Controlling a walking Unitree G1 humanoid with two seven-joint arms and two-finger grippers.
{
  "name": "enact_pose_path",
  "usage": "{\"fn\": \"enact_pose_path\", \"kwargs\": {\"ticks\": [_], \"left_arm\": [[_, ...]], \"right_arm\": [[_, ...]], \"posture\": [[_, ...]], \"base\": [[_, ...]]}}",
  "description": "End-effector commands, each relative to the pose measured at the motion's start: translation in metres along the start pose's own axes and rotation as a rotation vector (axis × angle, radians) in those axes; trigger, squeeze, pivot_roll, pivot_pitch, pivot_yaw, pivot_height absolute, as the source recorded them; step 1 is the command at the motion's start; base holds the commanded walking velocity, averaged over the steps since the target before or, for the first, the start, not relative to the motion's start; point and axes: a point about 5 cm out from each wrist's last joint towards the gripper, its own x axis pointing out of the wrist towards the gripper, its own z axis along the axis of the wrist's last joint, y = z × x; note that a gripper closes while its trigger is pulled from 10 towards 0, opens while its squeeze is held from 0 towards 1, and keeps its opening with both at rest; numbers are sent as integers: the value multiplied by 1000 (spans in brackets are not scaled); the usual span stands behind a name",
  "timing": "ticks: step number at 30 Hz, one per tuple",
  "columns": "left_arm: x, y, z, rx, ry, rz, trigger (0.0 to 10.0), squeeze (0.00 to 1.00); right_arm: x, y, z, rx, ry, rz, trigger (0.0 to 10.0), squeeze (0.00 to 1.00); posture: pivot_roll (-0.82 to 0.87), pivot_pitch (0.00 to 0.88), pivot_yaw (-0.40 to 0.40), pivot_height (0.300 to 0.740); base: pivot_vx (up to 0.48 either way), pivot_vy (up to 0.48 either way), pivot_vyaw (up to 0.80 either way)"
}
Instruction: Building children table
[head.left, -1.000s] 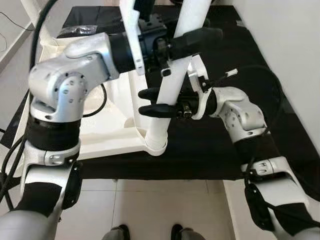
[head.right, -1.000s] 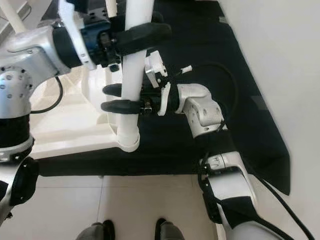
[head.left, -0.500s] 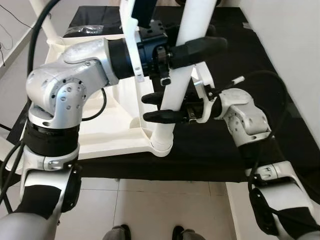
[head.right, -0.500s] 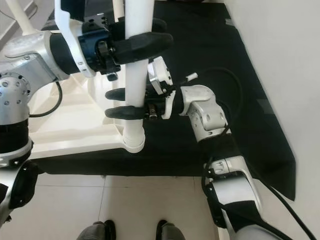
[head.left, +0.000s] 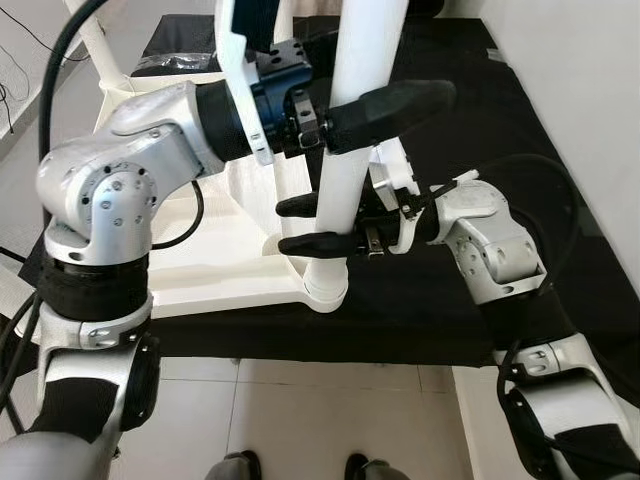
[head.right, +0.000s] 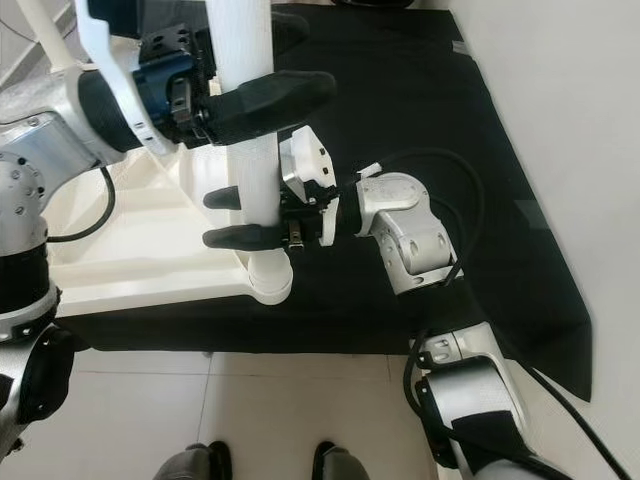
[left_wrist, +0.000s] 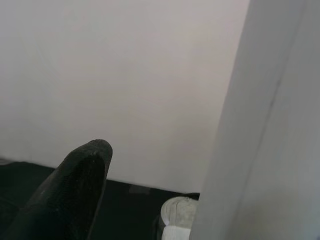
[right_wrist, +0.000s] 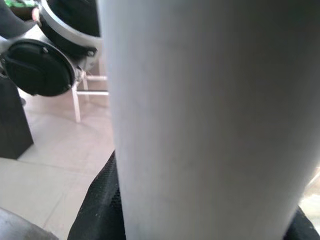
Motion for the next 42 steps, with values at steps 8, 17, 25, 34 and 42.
{"fn": "enact_pose_path", "kwargs": {"ticks": [8,17,25,34,42], "left_arm": [[-36,21,0,3,13,345,10000,357],[-49,16,-11,-14,35,407,10000,0],[-63,6,-27,22,114,480,10000,0],[-91,-28,-55,-6,193,488,10000,0],[-108,-84,-88,-98,360,419,10000,0]], "right_arm": [[1,11,-33,130,202,-107,0,0],[-12,-6,-32,183,164,-328,0,0],[-26,-13,-32,257,11,-548,0,0],[-37,-2,-19,245,-153,-553,0,0],[-36,14,-12,180,-171,-408,0,0]], "posture": [[27,253,-59,740],[20,257,-63,740],[20,264,-59,740],[17,272,-54,740],[26,286,-43,740]], "base": [[0,0,0],[0,0,0],[0,0,0],[0,0,0],[0,0,0]]}}
